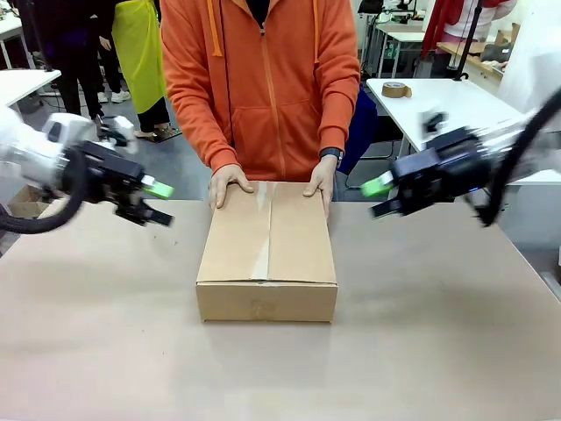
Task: Pack the gift set into the box.
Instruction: Press and hold the closed box until the human finishes sealing it.
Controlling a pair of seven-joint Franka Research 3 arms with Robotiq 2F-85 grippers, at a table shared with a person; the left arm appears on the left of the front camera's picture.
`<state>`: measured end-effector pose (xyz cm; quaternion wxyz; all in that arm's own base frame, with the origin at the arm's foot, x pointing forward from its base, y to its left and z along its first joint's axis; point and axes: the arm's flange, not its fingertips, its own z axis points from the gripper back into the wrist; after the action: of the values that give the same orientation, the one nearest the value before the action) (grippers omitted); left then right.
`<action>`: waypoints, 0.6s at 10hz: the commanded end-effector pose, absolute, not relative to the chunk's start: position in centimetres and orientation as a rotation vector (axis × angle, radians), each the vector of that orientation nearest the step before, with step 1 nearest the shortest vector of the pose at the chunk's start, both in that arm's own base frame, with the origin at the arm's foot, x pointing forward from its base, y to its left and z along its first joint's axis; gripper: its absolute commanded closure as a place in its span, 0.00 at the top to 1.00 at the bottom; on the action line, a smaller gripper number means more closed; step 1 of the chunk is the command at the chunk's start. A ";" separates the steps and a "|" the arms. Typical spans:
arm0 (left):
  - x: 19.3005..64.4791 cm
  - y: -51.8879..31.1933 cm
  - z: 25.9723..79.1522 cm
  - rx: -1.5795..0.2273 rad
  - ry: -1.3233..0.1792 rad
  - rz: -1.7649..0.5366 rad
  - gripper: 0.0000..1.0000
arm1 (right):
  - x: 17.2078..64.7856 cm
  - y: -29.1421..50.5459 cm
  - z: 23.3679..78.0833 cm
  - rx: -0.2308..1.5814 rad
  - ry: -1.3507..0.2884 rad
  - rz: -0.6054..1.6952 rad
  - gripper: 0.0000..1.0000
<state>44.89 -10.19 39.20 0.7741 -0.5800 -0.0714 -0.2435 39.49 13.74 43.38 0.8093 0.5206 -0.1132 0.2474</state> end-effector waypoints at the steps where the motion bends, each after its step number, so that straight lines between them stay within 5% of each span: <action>1: 45.8 -4.0 38.2 -1.390 -0.013 -0.457 1.00 | 39.5 9.8 44.8 1.113 -0.265 0.372 1.00; 2: 44.9 -10.2 39.2 -1.256 -0.155 -0.527 1.00 | 39.5 9.8 44.8 1.113 -0.265 0.372 1.00; 4: 45.3 -8.9 37.4 -1.302 -0.109 -0.506 1.00 | 39.9 12.4 43.4 1.114 -0.248 0.486 1.00; 6: 47.8 -13.4 38.3 -1.250 -0.633 -0.856 1.00 | 43.5 18.4 42.8 0.829 -0.525 1.009 1.00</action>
<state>46.88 -11.20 38.86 0.7448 -0.5764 -0.1666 -0.2920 40.75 15.71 43.95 0.8106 0.4584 -0.1427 0.3353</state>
